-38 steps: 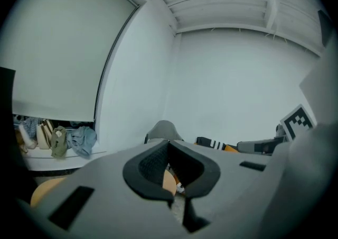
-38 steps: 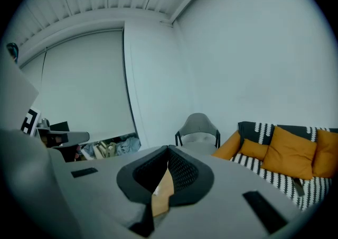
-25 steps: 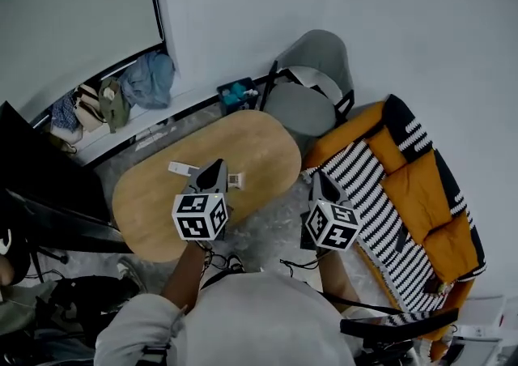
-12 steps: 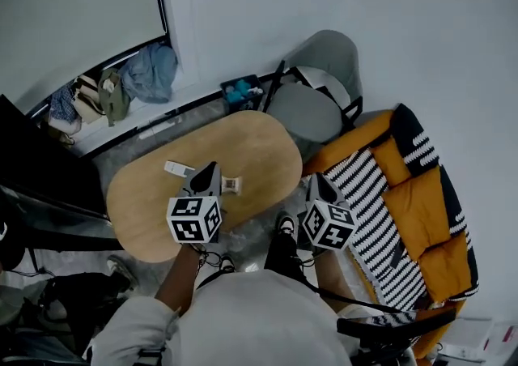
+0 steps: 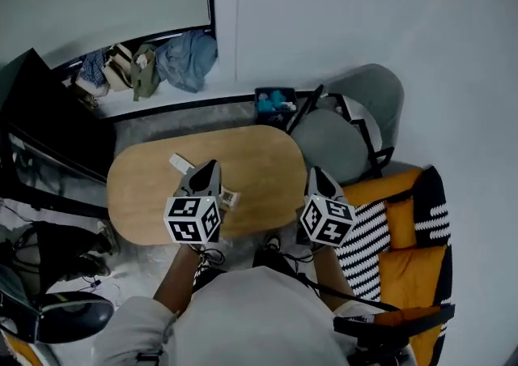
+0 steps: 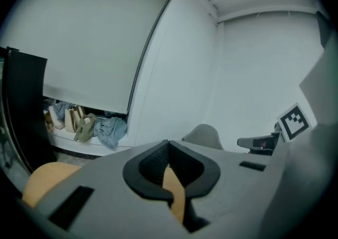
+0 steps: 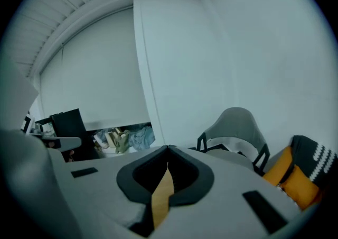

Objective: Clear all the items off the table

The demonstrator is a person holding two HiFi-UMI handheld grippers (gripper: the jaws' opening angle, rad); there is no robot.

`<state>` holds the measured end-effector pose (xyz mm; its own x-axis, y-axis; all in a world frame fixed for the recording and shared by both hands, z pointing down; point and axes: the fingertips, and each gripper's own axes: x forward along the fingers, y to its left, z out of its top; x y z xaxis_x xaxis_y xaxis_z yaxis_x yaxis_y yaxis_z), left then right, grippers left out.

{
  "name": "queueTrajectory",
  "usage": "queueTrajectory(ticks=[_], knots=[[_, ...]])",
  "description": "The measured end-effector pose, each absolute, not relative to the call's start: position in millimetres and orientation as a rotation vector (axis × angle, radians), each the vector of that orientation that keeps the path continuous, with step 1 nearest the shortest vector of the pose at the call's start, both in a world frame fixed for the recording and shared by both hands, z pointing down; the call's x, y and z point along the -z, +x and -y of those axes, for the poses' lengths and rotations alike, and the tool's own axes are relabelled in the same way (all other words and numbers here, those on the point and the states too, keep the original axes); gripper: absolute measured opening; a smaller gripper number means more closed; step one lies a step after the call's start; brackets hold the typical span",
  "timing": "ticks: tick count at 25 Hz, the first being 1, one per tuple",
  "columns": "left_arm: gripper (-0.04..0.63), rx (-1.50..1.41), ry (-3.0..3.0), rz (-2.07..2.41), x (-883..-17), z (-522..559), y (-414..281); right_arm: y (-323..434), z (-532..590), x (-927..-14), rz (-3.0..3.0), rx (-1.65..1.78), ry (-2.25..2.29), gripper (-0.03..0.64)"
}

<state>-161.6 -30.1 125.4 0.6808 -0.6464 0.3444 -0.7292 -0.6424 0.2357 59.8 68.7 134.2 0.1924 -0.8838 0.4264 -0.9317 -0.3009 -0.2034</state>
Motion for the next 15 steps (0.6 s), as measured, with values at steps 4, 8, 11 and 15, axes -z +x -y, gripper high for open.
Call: queueTrajectory(ticks=[4, 8, 11, 15], knots=[[0.009, -0.341, 2.437, 1.236, -137.6, 31.4, -157.1, 76.8, -37.5, -153.2, 1.904, -0.76, 2.163, 0.025], [0.009, -0.358, 2.31, 1.373, -163.5, 34.8, -188.0, 65.2, -4.6, -175.3, 1.96, -0.765, 2.022, 0.025], [0.009, -0.383, 2.222, 1.417, -187.2, 30.2, -215.2, 42.4, 9.9, -191.8, 1.985, -0.79, 1.957, 0.025], [0.009, -0.41, 2.159, 1.423, -211.4, 31.7, -243.5, 11.2, 20.6, -204.0, 1.996, -0.786, 1.905, 0.025]])
